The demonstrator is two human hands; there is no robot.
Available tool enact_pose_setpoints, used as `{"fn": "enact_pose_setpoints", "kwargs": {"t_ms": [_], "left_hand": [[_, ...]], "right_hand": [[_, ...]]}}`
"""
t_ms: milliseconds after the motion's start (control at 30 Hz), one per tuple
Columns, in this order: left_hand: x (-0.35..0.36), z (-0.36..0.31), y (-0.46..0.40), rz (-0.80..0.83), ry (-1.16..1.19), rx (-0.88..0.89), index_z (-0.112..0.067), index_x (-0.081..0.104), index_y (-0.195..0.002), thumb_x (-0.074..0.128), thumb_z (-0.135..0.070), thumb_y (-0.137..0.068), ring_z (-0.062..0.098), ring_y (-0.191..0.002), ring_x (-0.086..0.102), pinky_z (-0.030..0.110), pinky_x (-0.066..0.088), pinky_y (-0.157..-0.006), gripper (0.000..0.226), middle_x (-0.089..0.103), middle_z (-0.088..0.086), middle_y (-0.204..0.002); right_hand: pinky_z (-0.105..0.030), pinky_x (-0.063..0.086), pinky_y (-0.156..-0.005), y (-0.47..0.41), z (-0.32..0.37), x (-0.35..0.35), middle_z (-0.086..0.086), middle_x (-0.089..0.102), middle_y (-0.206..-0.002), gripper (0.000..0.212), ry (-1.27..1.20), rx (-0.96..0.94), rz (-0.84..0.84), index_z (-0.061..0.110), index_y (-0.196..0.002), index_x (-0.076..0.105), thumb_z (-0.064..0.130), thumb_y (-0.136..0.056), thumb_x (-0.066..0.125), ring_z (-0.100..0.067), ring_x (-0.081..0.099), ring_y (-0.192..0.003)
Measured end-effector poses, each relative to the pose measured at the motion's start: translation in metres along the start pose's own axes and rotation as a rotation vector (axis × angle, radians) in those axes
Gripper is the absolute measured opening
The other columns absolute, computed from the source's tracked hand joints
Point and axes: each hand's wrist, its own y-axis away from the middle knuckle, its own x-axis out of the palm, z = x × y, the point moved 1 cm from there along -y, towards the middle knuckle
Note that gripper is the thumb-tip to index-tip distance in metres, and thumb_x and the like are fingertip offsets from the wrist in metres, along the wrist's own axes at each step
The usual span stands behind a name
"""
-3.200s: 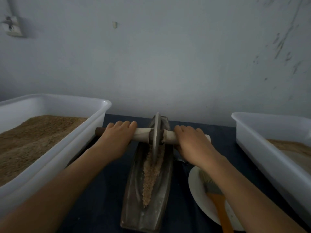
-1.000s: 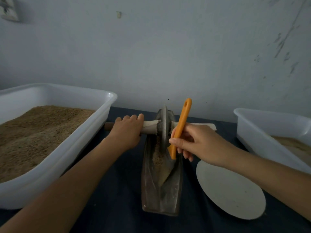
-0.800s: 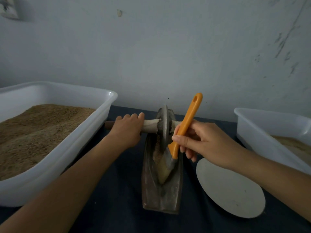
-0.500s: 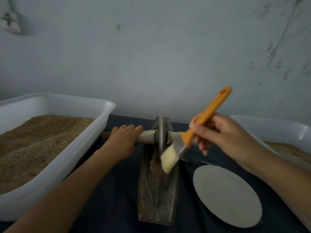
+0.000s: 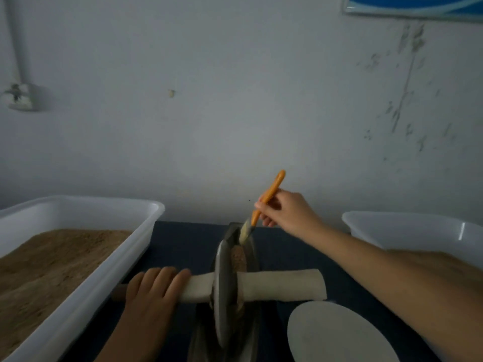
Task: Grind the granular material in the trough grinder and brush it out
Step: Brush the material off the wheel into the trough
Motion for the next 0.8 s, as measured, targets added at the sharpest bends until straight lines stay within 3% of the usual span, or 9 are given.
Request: {"fn": "enact_pose_setpoints", "kwargs": {"t_ms": [67, 167, 267, 433, 533, 667, 733, 800], "left_hand": [[0.001, 0.003, 0.005, -0.034, -0.006, -0.019, -0.025, 0.046, -0.108, 0.050, -0.040, -0.063, 0.019, -0.090, 0.043, 0.029, 0.017, -0.095, 0.048, 0.046, -0.003, -0.102], [0.003, 0.004, 0.004, -0.078, -0.019, -0.025, -0.024, 0.046, -0.107, 0.037, -0.050, -0.073, 0.021, -0.091, 0.043, 0.027, 0.010, -0.095, 0.044, 0.043, -0.003, -0.103], [0.002, 0.002, 0.000, -0.124, -0.018, -0.028, -0.023, 0.047, -0.106, 0.036, -0.048, -0.059, 0.021, -0.090, 0.042, 0.026, 0.009, -0.094, 0.054, 0.042, -0.003, -0.103], [0.005, 0.002, 0.001, -0.240, -0.080, 0.018, -0.022, 0.046, -0.105, 0.034, -0.032, -0.060, 0.021, -0.089, 0.042, 0.033, 0.024, -0.088, 0.048, 0.041, -0.002, -0.102], [0.004, 0.000, -0.001, -0.248, -0.098, 0.032, -0.021, 0.046, -0.105, 0.033, -0.033, -0.059, 0.021, -0.089, 0.041, 0.036, 0.026, -0.078, 0.049, 0.041, -0.002, -0.101], [0.002, -0.001, -0.001, -0.244, -0.097, 0.038, -0.021, 0.046, -0.104, 0.036, -0.030, -0.061, 0.020, -0.088, 0.041, 0.034, 0.027, -0.073, 0.045, 0.041, -0.003, -0.101], [0.002, -0.001, -0.001, -0.261, -0.107, 0.058, -0.022, 0.046, -0.105, 0.046, -0.031, -0.060, 0.020, -0.088, 0.041, 0.035, 0.028, -0.074, 0.045, 0.042, -0.003, -0.101], [0.002, -0.001, -0.002, -0.249, -0.108, 0.073, -0.022, 0.047, -0.104, 0.073, -0.028, -0.052, 0.019, -0.088, 0.042, 0.040, 0.038, -0.079, 0.059, 0.052, -0.001, -0.101]], "right_hand": [[-0.018, 0.053, -0.066, -0.004, -0.004, 0.010, 0.004, 0.066, -0.075, 0.011, 0.139, -0.093, 0.041, 0.018, -0.094, 0.059, 0.028, -0.092, 0.057, 0.000, 0.064, -0.064], [-0.027, 0.047, -0.073, -0.004, -0.007, 0.021, 0.001, 0.066, -0.084, 0.022, 0.332, -0.232, 0.110, 0.014, -0.091, 0.062, 0.033, -0.094, 0.051, -0.011, 0.062, -0.077], [-0.030, 0.048, -0.073, 0.008, -0.015, 0.029, 0.003, 0.065, -0.084, 0.027, 0.336, -0.259, 0.188, 0.017, -0.088, 0.062, 0.037, -0.096, 0.046, -0.008, 0.060, -0.077], [-0.023, 0.052, -0.074, 0.015, -0.021, 0.021, 0.007, 0.066, -0.082, 0.013, 0.060, -0.074, 0.369, 0.022, -0.093, 0.061, 0.034, -0.093, 0.055, -0.004, 0.065, -0.076], [-0.020, 0.053, -0.071, 0.005, -0.011, 0.011, 0.007, 0.066, -0.078, 0.006, -0.074, -0.055, 0.272, 0.022, -0.092, 0.061, 0.026, -0.092, 0.057, -0.003, 0.066, -0.070], [-0.030, 0.051, -0.080, 0.000, -0.008, 0.013, -0.002, 0.066, -0.084, 0.022, 0.223, -0.143, 0.256, 0.011, -0.095, 0.062, 0.029, -0.096, 0.050, -0.012, 0.062, -0.080], [-0.034, 0.051, -0.082, 0.005, -0.012, 0.020, -0.007, 0.066, -0.088, 0.025, 0.224, -0.110, 0.325, 0.009, -0.098, 0.063, 0.030, -0.095, 0.050, -0.015, 0.063, -0.082], [-0.031, 0.054, -0.078, 0.010, -0.013, 0.024, -0.004, 0.068, -0.087, 0.020, 0.126, -0.056, 0.409, 0.013, -0.096, 0.063, 0.030, -0.094, 0.053, -0.012, 0.065, -0.079]]}}
